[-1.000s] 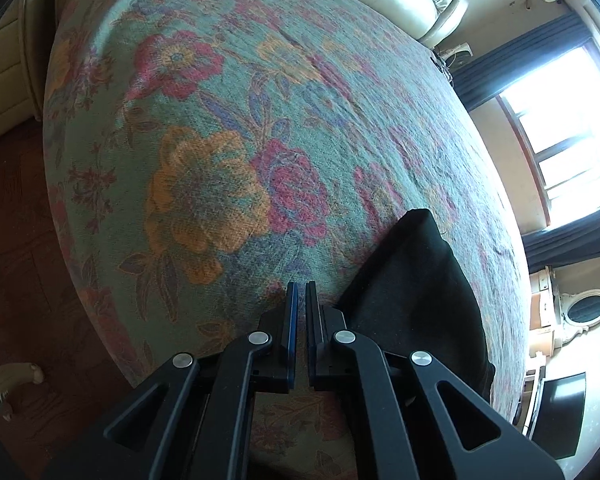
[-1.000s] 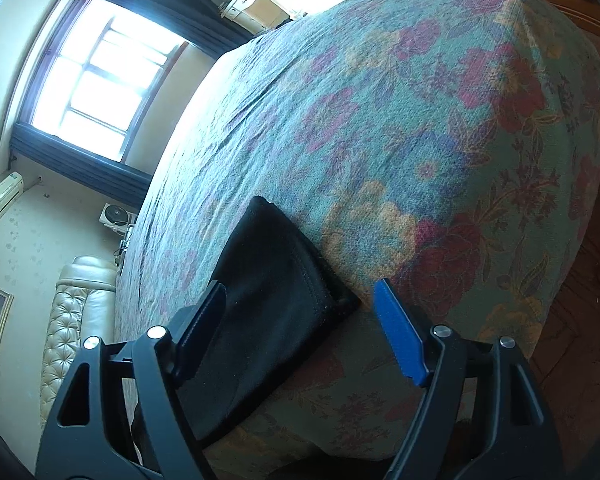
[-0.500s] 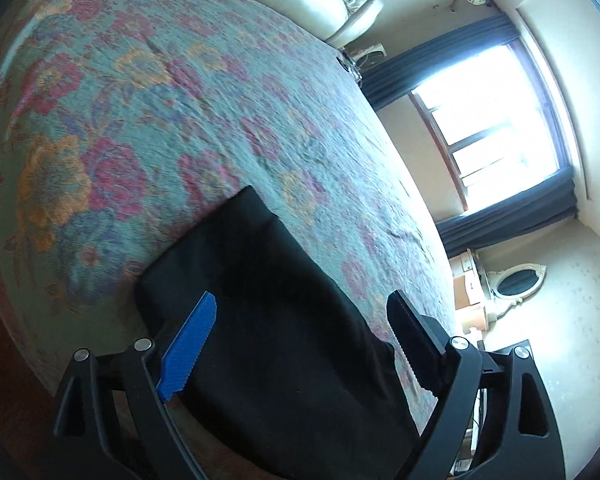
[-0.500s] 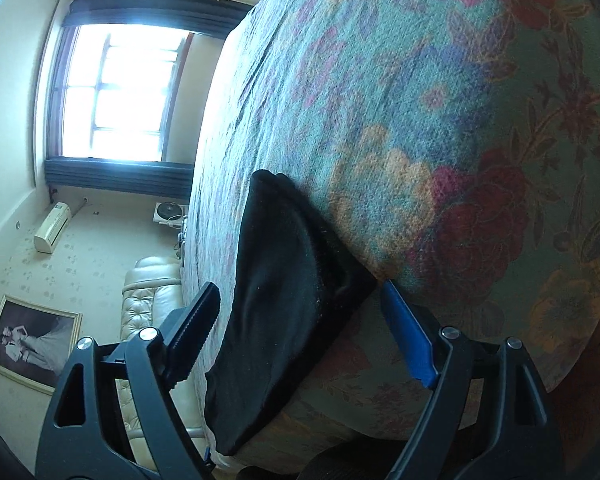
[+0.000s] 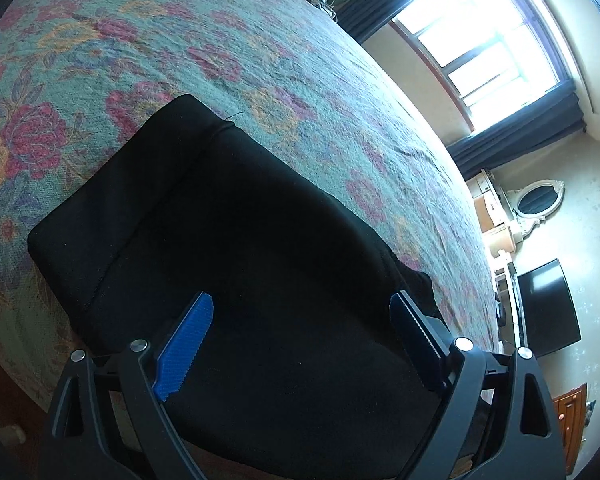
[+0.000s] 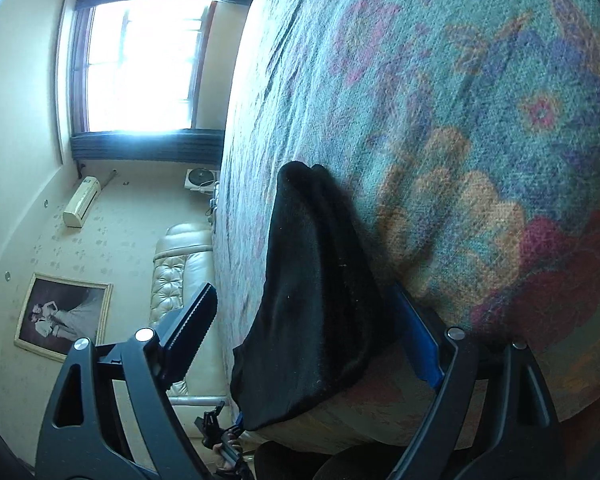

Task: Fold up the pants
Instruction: 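Close the right gripper on the trouser leg hem, then lift the hem with the right gripper and fold the legs over the trousers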

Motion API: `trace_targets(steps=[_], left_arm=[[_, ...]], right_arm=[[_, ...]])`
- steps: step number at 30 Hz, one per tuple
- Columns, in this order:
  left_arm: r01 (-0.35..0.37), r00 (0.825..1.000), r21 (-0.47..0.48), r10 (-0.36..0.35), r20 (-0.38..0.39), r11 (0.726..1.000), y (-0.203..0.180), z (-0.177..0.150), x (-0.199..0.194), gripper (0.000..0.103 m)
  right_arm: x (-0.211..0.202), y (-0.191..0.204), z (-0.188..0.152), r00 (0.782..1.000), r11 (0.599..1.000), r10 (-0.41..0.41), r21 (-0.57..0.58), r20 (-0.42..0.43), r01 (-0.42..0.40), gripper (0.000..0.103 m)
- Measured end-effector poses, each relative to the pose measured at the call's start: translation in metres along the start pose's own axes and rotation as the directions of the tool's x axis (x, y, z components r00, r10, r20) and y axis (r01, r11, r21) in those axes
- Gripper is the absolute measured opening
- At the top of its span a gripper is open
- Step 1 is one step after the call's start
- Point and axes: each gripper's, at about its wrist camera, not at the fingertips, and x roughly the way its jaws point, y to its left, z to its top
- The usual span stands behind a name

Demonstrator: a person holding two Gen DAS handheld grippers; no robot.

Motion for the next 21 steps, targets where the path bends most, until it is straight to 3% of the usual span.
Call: trace_targets(steps=[3,6,9,13,14,16,17,19,21], left_arm=[[0.05,0.999,-0.025,-0.049,0.014,0.998,0.01,0.0,0.0,0.09],[0.117,0.993,-0.098,-0.115,0.025,0.988,0.024,0.002,-0.001,0.09],[0.16,0.987,-0.164,-0.157,0.029,0.974,0.034,0.006,-0.001,0.091],[0.154,0.988,-0.137,-0.153,0.015,0.979,0.033,0.006,0.0,0.091],[0.142,0.99,-0.112,-0.142,0.01,0.983,0.031,0.005,0.001,0.091],[0.114,0.993,-0.057,-0.114,-0.002,0.992,0.024,0.004,0.004,0.092],[0.101,0.995,-0.026,-0.101,-0.008,0.995,0.021,0.003,0.004,0.093],[0.07,0.997,0.048,-0.069,-0.025,0.996,0.012,0.0,0.006,0.096],[0.035,0.999,0.127,-0.03,-0.039,0.991,0.004,-0.003,0.009,0.097]], right_arm=[[-0.016,-0.005,0.01,0.998,1.0,0.0,0.004,0.063,0.0,0.081],[-0.024,-0.006,0.021,0.993,0.998,-0.055,-0.02,0.1,0.058,0.081],[-0.009,0.009,0.023,0.988,0.98,-0.156,-0.12,0.01,0.156,0.082],[0.009,0.023,0.017,0.973,0.969,-0.191,-0.183,-0.13,0.166,0.081],[0.011,0.025,0.016,0.967,0.961,-0.217,-0.204,-0.137,0.187,0.074],[0.014,0.025,0.016,0.961,0.959,-0.228,-0.205,-0.158,0.194,0.033],[0.018,0.026,0.014,0.957,0.959,-0.231,-0.206,-0.174,0.194,0.02],[0.018,0.028,0.012,0.943,0.938,-0.293,-0.241,-0.159,0.25,0.02],[0.015,0.031,0.01,0.947,0.939,-0.287,-0.238,-0.143,0.249,0.019]])
